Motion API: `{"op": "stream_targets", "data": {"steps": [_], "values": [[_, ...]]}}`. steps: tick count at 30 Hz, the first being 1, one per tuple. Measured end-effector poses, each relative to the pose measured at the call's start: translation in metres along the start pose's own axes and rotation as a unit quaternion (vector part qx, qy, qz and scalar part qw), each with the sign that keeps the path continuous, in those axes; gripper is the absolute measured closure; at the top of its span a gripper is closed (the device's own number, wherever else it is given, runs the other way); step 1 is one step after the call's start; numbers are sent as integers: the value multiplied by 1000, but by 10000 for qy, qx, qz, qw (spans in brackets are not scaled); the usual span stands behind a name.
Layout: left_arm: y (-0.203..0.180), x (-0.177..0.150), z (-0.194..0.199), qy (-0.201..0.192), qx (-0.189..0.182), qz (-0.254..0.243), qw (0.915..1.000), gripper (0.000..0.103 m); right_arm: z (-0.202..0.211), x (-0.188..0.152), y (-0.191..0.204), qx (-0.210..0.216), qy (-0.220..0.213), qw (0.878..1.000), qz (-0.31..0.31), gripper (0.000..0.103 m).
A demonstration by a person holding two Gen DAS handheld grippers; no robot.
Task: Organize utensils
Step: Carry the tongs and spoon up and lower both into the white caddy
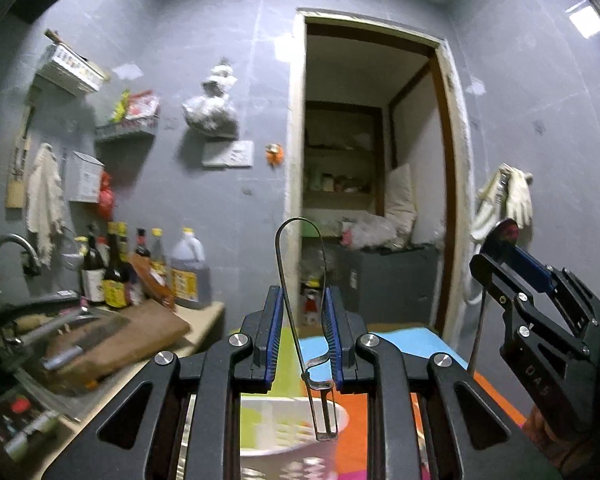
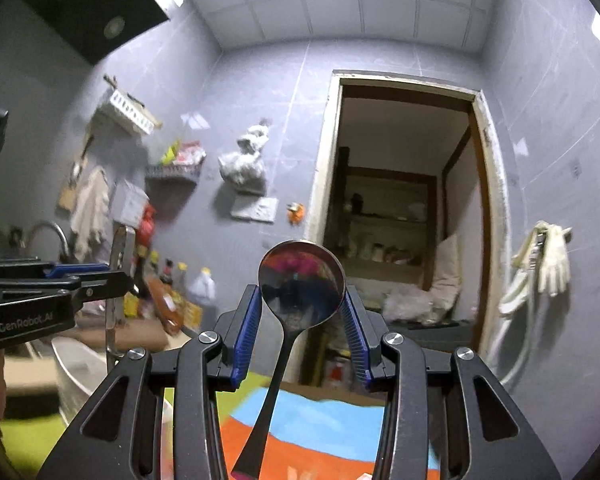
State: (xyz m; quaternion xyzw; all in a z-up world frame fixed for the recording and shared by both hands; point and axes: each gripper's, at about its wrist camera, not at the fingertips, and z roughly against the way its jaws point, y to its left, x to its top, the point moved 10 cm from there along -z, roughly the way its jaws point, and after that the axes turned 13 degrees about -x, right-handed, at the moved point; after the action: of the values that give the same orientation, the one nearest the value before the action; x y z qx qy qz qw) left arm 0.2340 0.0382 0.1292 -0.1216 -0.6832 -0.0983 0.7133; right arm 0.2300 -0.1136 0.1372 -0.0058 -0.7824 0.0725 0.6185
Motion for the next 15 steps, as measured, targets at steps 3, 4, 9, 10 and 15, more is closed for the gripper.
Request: {"op": "stream_targets", "data": {"steps": [3,4,9,10,15], "values": [[27,11,12,-68,229,17,9997,85,-10,9,20,271,56,9993,-267,65],[36,13,15,-79,289,40,9995,86,-14,11,27,374,95,9986,-350,65],[80,7,25,-20,607,220,9979,85,-32,9,62,725,319,9951,-586,65],[89,4,26,-2,685,267,9973,85,-35,6,67,766,384,9943,-638,65],[113,-13,18,120,891,338,9954,85,-52,-15,84,777,697,9921,-697,65]]}}
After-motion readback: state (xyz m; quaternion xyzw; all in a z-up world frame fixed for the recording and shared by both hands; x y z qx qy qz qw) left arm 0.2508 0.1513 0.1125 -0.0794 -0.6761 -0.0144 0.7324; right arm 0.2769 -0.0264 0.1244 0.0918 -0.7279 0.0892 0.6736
